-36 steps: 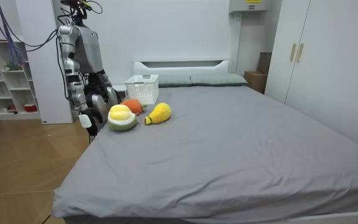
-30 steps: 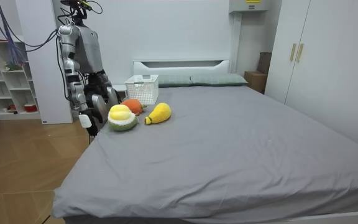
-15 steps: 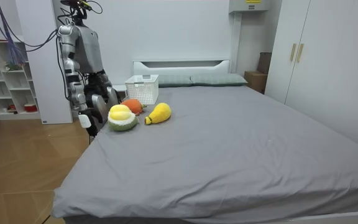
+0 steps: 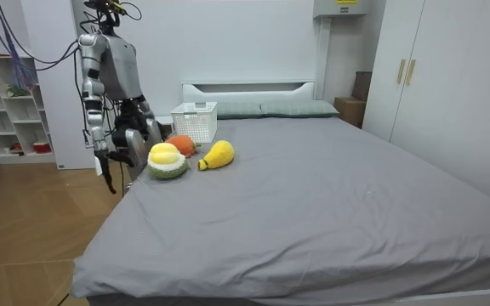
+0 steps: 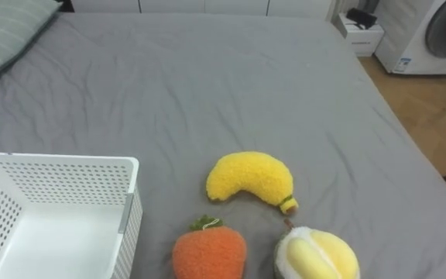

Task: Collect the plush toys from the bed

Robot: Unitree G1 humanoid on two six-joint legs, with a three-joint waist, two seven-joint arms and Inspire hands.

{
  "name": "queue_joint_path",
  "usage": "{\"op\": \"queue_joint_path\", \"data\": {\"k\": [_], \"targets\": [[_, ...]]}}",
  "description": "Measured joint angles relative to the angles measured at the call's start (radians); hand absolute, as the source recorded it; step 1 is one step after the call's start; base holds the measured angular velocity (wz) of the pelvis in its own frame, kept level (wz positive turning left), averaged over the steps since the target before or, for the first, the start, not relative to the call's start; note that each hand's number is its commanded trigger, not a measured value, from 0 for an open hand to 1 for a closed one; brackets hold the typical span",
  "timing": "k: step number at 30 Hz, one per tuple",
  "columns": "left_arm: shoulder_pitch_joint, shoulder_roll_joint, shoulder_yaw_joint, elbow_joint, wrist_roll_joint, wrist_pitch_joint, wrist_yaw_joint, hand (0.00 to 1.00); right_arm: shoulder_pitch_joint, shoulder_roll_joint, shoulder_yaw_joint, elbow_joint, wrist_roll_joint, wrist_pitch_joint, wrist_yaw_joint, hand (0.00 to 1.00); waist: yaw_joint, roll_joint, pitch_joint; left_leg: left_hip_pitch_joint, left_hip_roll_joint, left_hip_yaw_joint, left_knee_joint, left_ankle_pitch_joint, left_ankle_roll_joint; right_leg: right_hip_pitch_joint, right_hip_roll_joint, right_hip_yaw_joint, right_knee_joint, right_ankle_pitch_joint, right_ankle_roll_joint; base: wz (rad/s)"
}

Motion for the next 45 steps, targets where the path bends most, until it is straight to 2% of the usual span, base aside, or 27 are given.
{"op": "queue_joint_path", "data": {"k": [2,5,8,9,10,11,13,14,19,22,26,32,36,42,45], "targets": [[-0.001,0.018,0.007,0.004,0.002,0.003,0.000,0.00,-0.023,-0.047,-0.038,-0.022,-0.036,0.005,-0.029,0.00,-0.007,-0.008,0.0007,0.000,0.001,0.012,0.000,0.000,0.001,-0.007,0.000,0.007,0.003,0.002,-0.001,-0.17],[0.001,0.021,0.009,0.010,0.001,0.004,0.003,0.00,-0.043,-0.093,-0.079,-0.159,-0.105,0.003,-0.113,0.00,-0.010,-0.010,0.0031,-0.012,0.000,0.028,0.001,-0.001,0.002,-0.029,0.001,0.027,0.019,0.004,0.000,-0.22],[0.007,0.022,0.003,-0.005,0.003,0.005,0.004,0.00,-0.061,-0.111,-0.106,-0.343,-0.216,-0.004,-0.172,0.00,-0.029,-0.017,0.0025,-0.019,0.001,0.025,0.006,-0.001,0.002,-0.038,0.001,0.026,0.020,0.005,-0.001,0.01],[0.008,0.023,-0.004,-0.005,0.002,0.007,0.005,0.00,-0.064,-0.111,-0.106,-0.384,-0.242,-0.004,-0.183,0.00,-0.031,-0.017,0.0029,-0.020,0.001,0.024,0.007,-0.001,0.002,-0.039,0.001,0.026,0.021,0.005,-0.001,0.00],[0.007,0.023,-0.011,-0.005,0.002,0.009,0.004,0.00,-0.073,-0.110,-0.104,-0.478,-0.283,-0.004,-0.206,0.00,-0.029,-0.020,-0.0001,-0.024,0.001,0.027,0.007,-0.001,0.002,-0.046,0.002,0.029,0.023,0.005,-0.001,-0.06],[0.004,0.021,-0.013,-0.005,0.003,0.010,0.004,0.00,-0.075,-0.109,-0.103,-0.587,-0.336,-0.006,-0.224,0.00,-0.027,-0.013,-0.0034,-0.032,0.001,0.031,0.007,0.000,0.002,-0.059,0.002,0.034,0.031,0.005,-0.001,-0.10],[0.003,0.021,-0.014,-0.005,0.004,0.010,0.004,0.00,-0.083,-0.108,-0.102,-0.723,-0.422,-0.012,-0.247,0.00,-0.026,-0.017,-0.0009,-0.037,0.002,0.036,0.007,0.000,0.001,-0.066,0.001,0.032,0.033,0.006,-0.001,-0.04],[0.000,0.021,-0.025,-0.007,0.003,0.009,0.005,0.00,-0.087,-0.108,-0.094,-0.799,-0.465,-0.022,-0.265,0.00,-0.024,-0.010,-0.0045,-0.041,0.002,0.036,0.007,0.000,0.001,-0.070,0.002,0.031,0.032,0.005,-0.001,0.00],[-0.004,0.022,-0.064,-0.019,0.001,0.010,0.008,0.00,-0.099,-0.108,-0.038,-1.011,-0.566,-0.032,-0.293,0.00,-0.008,-0.010,-0.0015,-0.048,0.005,0.035,0.003,0.001,0.000,-0.071,0.003,0.027,0.031,0.006,-0.001,0.04],[-0.008,0.023,-0.084,-0.019,0.001,0.006,0.012,0.00,-0.113,-0.106,0.031,-1.039,-0.623,-0.047,-0.290,0.00,0.003,-0.007,-0.0006,-0.049,0.004,0.025,0.005,0.001,0.000,-0.068,0.001,0.018,0.032,0.006,-0.001,0.07],[-0.004,0.025,-0.123,-0.028,0.001,0.003,0.012,0.00,-0.110,-0.099,0.105,-1.072,-0.658,-0.046,-0.257,0.00,0.022,0.001,-0.0006,-0.053,0.004,0.021,0.007,0.001,0.000,-0.068,-0.004,0.007,0.033,0.005,-0.001,0.03],[-0.002,0.022,-0.129,-0.052,0.002,0.006,0.012,0.00,-0.110,-0.099,0.186,-1.072,-0.793,-0.039,-0.184,0.00,0.051,0.002,-0.0012,-0.055,0.004,0.020,0.007,0.001,0.000,-0.064,-0.002,0.005,0.033,0.005,-0.001,0.00],[0.003,0.021,-0.133,-0.055,0.001,0.008,0.012,0.00,-0.111,-0.098,0.234,-1.035,-0.832,-0.038,-0.132,0.00,0.053,0.000,-0.0017,-0.050,0.003,0.008,0.007,0.001,0.000,-0.052,-0.003,-0.001,0.030,0.005,-0.001,0.09],[0.010,0.021,-0.145,-0.058,0.003,0.019,-0.001,0.00,-0.109,-0.095,0.297,-0.973,-0.907,0.016,0.019,0.00,0.056,-0.008,-0.0033,-0.051,0.000,0.000,0.008,0.001,0.001,-0.053,-0.007,-0.009,0.027,0.005,-0.001,0.01],[0.015,0.022,-0.140,-0.067,0.004,0.037,-0.021,0.00,-0.107,-0.095,0.299,-0.939,-0.956,0.033,0.099,0.00,0.054,-0.019,-0.0109,-0.048,0.000,-0.006,0.008,0.001,0.001,-0.043,-0.008,-0.020,0.014,0.005,-0.001,0.09]]}}
